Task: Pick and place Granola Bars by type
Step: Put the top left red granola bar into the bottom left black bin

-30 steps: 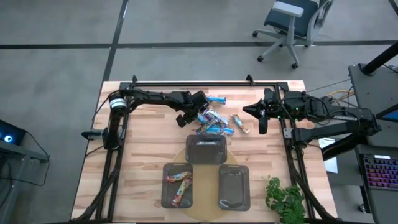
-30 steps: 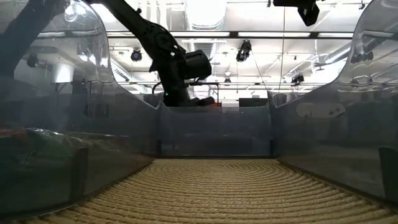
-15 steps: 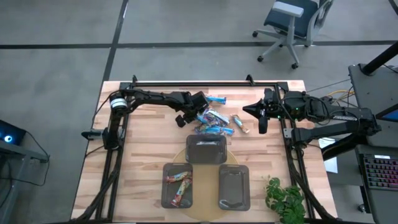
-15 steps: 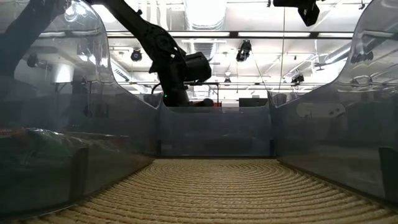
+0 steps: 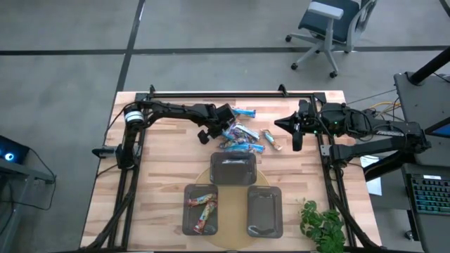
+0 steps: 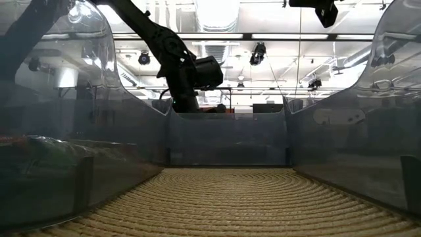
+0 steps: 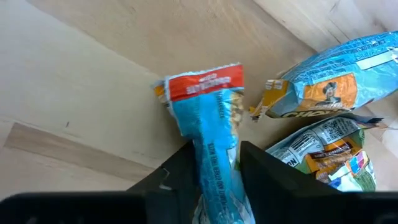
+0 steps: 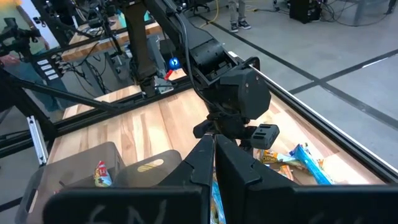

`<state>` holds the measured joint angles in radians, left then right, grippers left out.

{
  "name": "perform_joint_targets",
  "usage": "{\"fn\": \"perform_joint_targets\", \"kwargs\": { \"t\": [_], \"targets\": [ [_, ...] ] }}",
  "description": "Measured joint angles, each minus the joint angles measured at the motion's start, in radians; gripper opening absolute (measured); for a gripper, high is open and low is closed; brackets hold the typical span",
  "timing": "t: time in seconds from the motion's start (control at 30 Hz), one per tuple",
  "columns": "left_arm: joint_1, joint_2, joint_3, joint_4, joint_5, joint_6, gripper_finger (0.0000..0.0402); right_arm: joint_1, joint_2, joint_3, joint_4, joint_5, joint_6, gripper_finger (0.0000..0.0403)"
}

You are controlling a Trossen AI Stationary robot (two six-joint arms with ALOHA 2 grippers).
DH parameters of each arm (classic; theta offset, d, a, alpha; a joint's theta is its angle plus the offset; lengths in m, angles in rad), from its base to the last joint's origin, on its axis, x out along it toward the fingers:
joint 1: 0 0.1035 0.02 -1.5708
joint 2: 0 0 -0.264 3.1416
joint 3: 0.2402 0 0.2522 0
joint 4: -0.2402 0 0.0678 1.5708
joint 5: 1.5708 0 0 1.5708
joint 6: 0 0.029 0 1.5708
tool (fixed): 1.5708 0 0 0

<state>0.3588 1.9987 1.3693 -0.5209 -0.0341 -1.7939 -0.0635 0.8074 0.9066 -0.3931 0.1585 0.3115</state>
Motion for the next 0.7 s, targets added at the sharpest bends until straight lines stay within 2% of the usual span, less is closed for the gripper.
{"fn": "perform_joint_targets", "kwargs": {
  "t": [0.33,0.7],
  "targets": [
    [0.000,0.000,0.000,0.002,-0.001,0.008,0.0051,0.000,0.000,0.000,0.000,0.000,-0.004,0.0008],
    [0.002,-0.002,0.035,0.006,0.000,0.039,0.0048,0.000,0.000,0.000,0.000,0.000,-0.008,0.0008]
  ]
}}
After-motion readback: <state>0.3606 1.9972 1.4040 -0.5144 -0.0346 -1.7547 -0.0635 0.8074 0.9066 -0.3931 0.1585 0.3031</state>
